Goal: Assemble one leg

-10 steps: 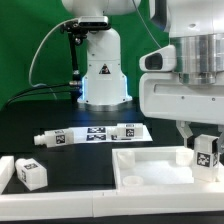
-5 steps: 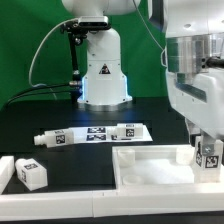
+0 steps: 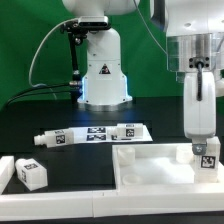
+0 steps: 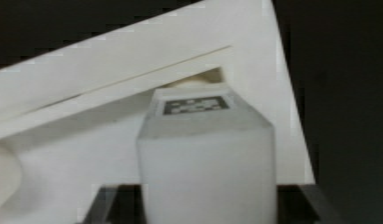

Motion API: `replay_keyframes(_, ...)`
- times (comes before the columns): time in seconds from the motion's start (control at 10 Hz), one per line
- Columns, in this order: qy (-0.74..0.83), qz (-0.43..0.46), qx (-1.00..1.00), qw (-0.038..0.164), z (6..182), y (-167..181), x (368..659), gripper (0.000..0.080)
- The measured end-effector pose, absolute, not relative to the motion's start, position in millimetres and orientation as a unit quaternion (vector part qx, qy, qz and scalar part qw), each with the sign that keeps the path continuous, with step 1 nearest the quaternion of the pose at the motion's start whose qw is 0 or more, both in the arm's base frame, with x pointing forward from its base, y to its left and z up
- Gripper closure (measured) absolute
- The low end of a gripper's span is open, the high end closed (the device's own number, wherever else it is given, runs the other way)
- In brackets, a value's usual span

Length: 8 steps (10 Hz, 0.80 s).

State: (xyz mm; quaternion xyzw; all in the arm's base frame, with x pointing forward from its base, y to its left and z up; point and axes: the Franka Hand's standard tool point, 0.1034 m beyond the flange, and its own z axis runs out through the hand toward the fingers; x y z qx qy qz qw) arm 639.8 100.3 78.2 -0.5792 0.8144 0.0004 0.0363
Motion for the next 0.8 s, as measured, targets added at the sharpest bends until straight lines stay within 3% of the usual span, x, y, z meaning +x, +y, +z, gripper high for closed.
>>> replay_keyframes(0.4, 0.804, 0.003, -0.593, 0.037, 79.3, 100.1, 639.0, 0.0509)
replay_keyframes(0.7, 0.749, -0.003, -0.660, 0.064, 123.7, 100.3, 644.4, 0.0186)
replay_keyframes(0.8, 0.744, -0.005, -0.665, 0.068, 130.3, 99.2, 645.4, 0.0186)
